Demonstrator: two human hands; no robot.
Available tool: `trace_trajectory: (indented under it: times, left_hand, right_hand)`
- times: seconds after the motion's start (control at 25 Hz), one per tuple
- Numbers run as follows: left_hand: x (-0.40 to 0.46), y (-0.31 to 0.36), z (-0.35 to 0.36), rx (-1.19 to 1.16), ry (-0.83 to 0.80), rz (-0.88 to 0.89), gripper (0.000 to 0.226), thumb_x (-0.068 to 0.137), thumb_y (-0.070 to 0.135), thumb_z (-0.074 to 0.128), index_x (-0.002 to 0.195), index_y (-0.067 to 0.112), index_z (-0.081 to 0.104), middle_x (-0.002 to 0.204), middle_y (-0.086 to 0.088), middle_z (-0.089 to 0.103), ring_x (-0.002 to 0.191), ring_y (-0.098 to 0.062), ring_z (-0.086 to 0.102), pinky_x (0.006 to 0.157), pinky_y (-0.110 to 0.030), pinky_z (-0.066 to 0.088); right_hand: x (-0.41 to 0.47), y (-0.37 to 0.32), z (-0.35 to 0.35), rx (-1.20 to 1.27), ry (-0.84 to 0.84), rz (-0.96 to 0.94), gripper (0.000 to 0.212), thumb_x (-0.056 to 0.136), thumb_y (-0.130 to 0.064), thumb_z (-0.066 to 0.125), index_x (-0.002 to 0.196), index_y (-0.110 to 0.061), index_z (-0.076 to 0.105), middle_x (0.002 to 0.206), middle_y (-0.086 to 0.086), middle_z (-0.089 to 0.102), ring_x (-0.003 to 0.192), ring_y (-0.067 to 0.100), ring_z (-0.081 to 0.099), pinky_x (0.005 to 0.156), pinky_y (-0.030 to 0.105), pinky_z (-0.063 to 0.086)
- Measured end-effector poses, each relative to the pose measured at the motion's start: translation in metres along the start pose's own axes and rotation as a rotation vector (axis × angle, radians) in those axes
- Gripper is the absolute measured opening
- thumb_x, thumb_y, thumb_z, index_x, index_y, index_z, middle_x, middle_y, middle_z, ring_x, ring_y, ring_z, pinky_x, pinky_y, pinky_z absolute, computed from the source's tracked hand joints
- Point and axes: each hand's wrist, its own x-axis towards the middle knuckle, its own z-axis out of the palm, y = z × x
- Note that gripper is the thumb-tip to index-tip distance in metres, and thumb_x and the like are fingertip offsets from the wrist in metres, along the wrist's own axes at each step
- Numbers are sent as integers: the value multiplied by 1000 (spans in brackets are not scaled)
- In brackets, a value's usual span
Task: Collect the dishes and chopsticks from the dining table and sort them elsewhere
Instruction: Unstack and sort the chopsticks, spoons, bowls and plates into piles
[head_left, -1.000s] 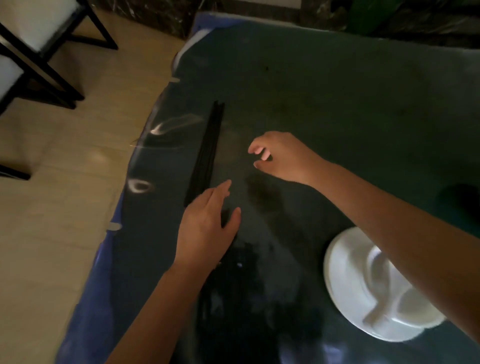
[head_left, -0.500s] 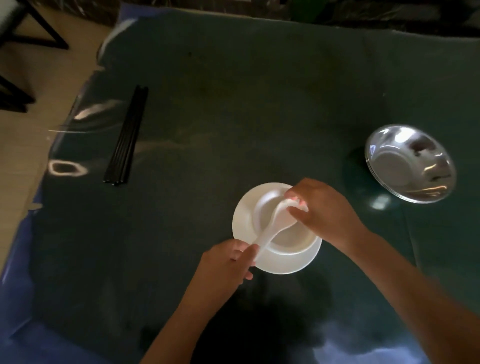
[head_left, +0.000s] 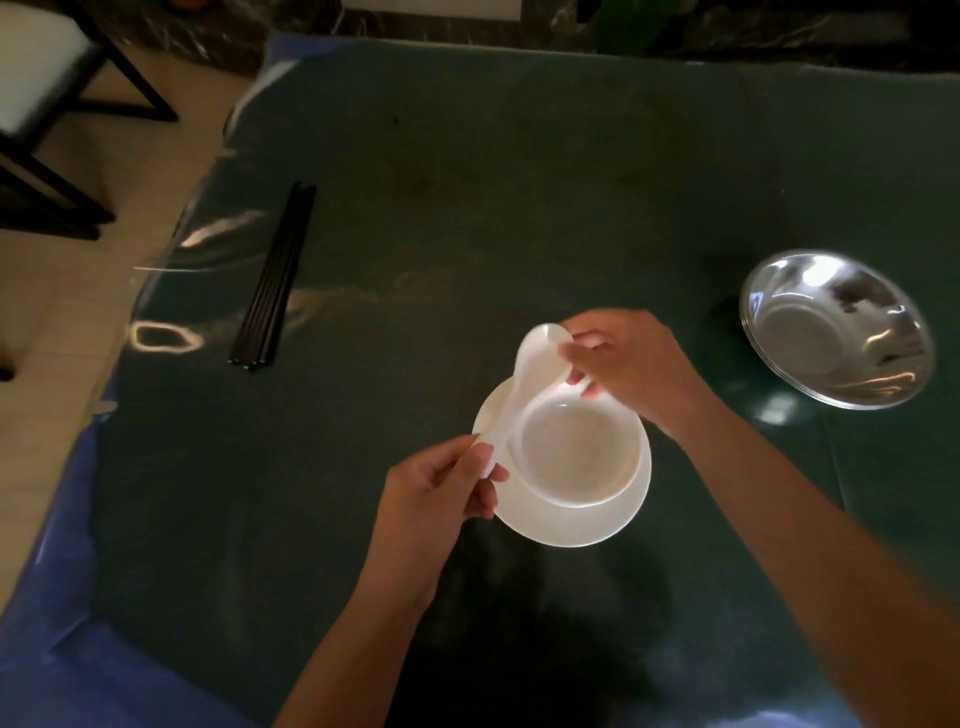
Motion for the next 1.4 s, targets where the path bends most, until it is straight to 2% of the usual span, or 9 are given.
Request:
trace_trajectory:
  times: [0.08, 0.2, 0.36, 0.48, 0.6, 0.72, 0.84, 1.24, 1.4]
  left_hand:
    - [13, 8, -11, -87, 70, 3, 26, 89, 19, 56, 71, 23, 74, 65, 0, 69, 54, -5, 58, 56, -15, 50]
    - [49, 14, -35, -96, 162, -38, 21, 89, 21, 57, 77, 27, 73, 74, 4, 74, 63, -5, 66, 57, -14, 51]
    - [107, 12, -71, -127, 266, -123, 9, 87, 19, 60, 87, 21, 69, 84, 5, 69, 75, -6, 65, 60, -14, 51]
    - [150, 9, -95, 14, 321, -65, 13, 87, 18, 60, 91, 21, 71, 70, 16, 68, 61, 1, 63, 48, -8, 45]
    - [184, 8, -110, 279, 362, 32, 18, 86, 20, 59, 100, 17, 71, 78, 10, 67, 70, -4, 61, 55, -15, 42]
    - [203, 6, -115, 431, 386, 102, 17, 87, 18, 57, 93, 14, 73, 73, 11, 63, 62, 0, 55, 53, -14, 35]
    - [212, 4, -115, 490, 404, 162, 17, 86, 18, 57, 89, 12, 74, 79, 1, 69, 63, -9, 60, 51, -17, 37]
    - [200, 7, -114, 597, 463, 168, 36, 89, 30, 56, 121, 14, 58, 112, -2, 58, 80, -11, 56, 66, -22, 40]
    - [143, 15, -91, 653, 360, 499, 43, 85, 26, 60, 126, 16, 53, 109, 4, 49, 91, -13, 54, 78, -26, 44]
  right_hand:
    - [28, -20, 9, 194, -44, 85, 11, 82, -13, 65, 92, -17, 67, 75, 1, 70, 61, 9, 69, 49, 16, 53]
    - [77, -48, 43, 178, -75, 110, 19, 83, -6, 63, 100, -13, 66, 84, 1, 65, 71, 11, 66, 47, 14, 52]
    - [145, -76, 97, 91, -89, 91, 25, 83, -2, 59, 107, -6, 64, 112, 11, 63, 95, 22, 63, 71, 29, 58]
    - [188, -88, 130, 16, -87, 83, 22, 84, -1, 58, 104, -4, 65, 117, 15, 62, 100, 28, 63, 75, 35, 59]
    - [217, -89, 149, -9, -56, 90, 20, 84, 1, 57, 102, -1, 66, 115, 19, 63, 100, 31, 64, 77, 40, 58]
    - [235, -86, 158, 21, -39, 122, 20, 84, 1, 57, 102, -1, 65, 114, 20, 64, 99, 32, 65, 78, 42, 58]
    - [244, -87, 162, 32, -27, 142, 22, 84, 1, 58, 105, -1, 64, 115, 19, 63, 100, 31, 64, 78, 41, 58]
    - [227, -83, 139, -23, -68, 71, 29, 85, -12, 62, 114, -10, 60, 112, 11, 65, 93, 21, 65, 77, 31, 57]
    - [148, -62, 73, -205, -11, -153, 28, 83, -20, 62, 111, -19, 63, 109, 2, 66, 86, 12, 63, 81, 23, 49]
